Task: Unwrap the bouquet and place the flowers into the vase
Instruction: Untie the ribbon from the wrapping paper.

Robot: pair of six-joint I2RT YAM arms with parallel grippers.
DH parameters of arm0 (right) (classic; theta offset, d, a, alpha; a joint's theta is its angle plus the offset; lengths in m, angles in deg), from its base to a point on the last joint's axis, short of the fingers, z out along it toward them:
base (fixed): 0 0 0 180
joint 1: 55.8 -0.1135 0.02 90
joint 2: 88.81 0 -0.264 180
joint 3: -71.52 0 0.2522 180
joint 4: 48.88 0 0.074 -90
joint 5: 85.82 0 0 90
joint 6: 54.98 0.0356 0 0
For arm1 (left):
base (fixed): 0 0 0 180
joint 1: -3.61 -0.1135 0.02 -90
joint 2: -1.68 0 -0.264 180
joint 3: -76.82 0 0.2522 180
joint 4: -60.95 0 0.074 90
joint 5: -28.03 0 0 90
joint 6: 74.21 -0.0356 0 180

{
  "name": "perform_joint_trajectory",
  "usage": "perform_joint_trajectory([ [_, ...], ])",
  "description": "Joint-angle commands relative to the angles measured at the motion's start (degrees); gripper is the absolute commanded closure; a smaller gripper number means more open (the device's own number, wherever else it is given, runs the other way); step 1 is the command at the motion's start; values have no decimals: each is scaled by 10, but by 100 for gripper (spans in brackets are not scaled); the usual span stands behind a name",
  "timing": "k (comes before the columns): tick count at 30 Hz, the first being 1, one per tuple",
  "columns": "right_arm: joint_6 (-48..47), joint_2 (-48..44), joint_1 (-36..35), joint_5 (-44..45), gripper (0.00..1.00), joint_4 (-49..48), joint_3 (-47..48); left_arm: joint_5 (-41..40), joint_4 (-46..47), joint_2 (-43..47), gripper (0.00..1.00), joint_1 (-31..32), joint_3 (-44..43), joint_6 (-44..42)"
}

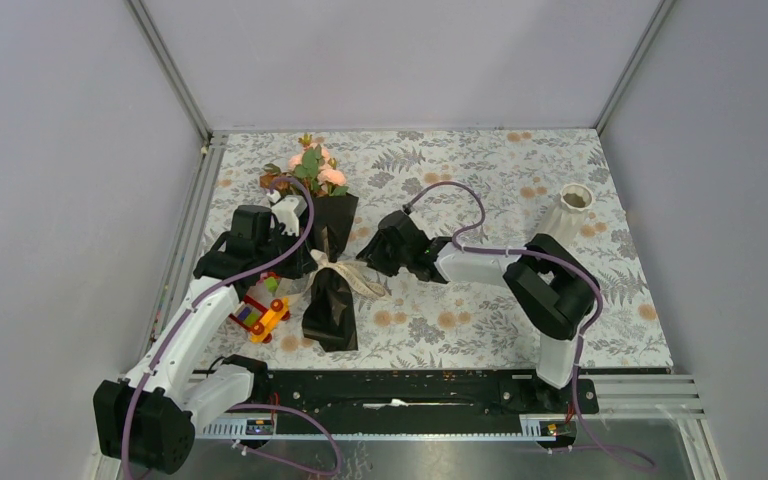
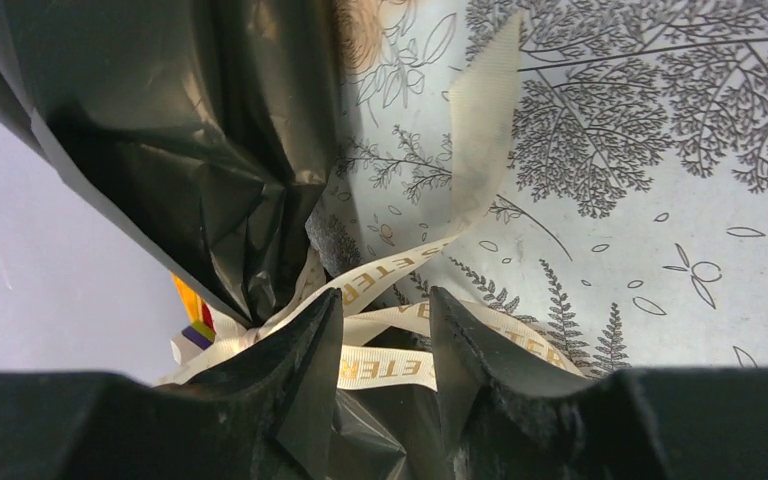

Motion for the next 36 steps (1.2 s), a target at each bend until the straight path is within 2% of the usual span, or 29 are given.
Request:
perform_joint_trajectory([
  [1,81,4,3,45,55,-25,-5,27,12,-3,100,-3,-3,-3],
  [9,162,36,9,35,54,-4,3,34,15,-6,100,-3,-1,0],
  [22,214,67,9,23,52,6,23,41,17,-22,100,-3,-4,1],
  [36,222,93,9,17,65,-8,48,26,17,-28,100,-3,-5,-1],
])
